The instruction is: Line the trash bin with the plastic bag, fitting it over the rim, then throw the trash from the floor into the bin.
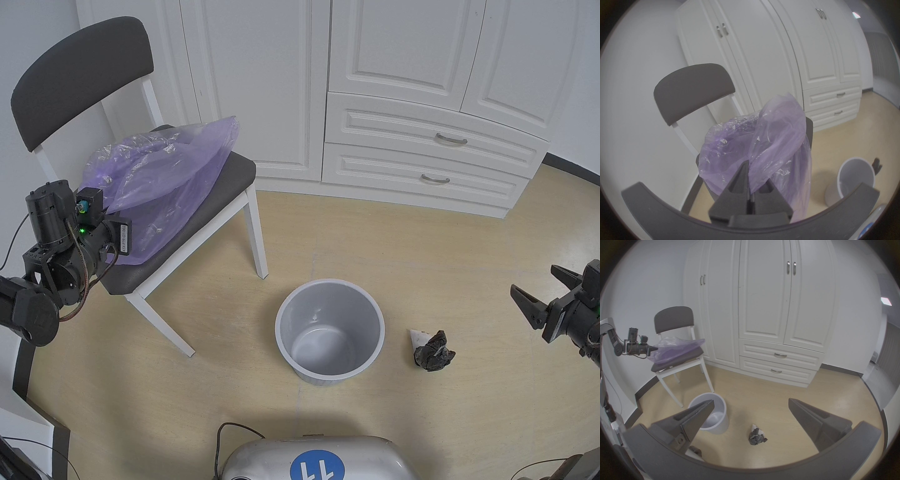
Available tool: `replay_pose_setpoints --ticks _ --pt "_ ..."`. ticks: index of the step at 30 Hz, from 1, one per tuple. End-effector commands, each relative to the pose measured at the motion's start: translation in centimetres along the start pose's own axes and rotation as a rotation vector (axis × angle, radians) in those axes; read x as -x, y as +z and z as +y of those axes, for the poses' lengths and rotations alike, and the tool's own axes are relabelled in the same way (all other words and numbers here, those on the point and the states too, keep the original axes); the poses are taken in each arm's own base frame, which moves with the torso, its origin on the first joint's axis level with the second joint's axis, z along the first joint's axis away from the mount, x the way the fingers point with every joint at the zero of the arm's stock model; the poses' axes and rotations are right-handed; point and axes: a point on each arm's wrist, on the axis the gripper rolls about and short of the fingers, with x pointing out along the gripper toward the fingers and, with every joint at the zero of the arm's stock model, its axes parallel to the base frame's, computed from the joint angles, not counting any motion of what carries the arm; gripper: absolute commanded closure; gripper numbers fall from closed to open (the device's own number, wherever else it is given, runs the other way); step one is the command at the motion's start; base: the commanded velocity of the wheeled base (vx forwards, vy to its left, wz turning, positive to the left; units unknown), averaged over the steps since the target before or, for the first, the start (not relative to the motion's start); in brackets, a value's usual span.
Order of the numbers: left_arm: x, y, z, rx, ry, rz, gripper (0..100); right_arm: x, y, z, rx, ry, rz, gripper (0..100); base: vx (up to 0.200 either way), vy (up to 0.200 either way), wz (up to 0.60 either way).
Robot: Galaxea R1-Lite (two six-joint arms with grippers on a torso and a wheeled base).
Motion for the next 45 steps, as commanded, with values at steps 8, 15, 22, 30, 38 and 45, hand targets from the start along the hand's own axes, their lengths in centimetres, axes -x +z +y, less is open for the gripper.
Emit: replay_pose_setpoints --ticks 8,15,22,30,38,45 --pt "3.2 0.0 -0.8 0.125 -0.024 -0.007 100 0.9 0.7 2.3 -0.036 0.160 -0.119 0 0.000 0.000 0.00" --pt "5.0 0.2 -1.2 0.124 -0.059 -0.019 100 -1.1 4.3 3.3 -0.057 0.180 -0.254 0 0.000 0.000 0.00" --pt "6.9 0.9 -2.7 0.122 -0.079 -0.039 100 -3.1 4.2 2.8 0.141 0.052 -0.212 0 0.000 0.000 0.00" --pt "8.2 1.5 -4.7 0.124 -0.139 -0.059 100 -4.3 3.6 3.0 0.138 0.056 -0.173 0 0.000 0.000 0.00" --pt "8.7 1.0 -4.9 0.126 -0.145 -0.043 100 -8.0 1.8 5.1 0.019 0.090 -0.063 0 0.000 0.000 0.00" --pt "9.3 0.7 -5.6 0.137 -0.181 -0.052 100 -8.4 2.0 7.4 -0.153 0.182 -0.116 0 0.000 0.000 0.00"
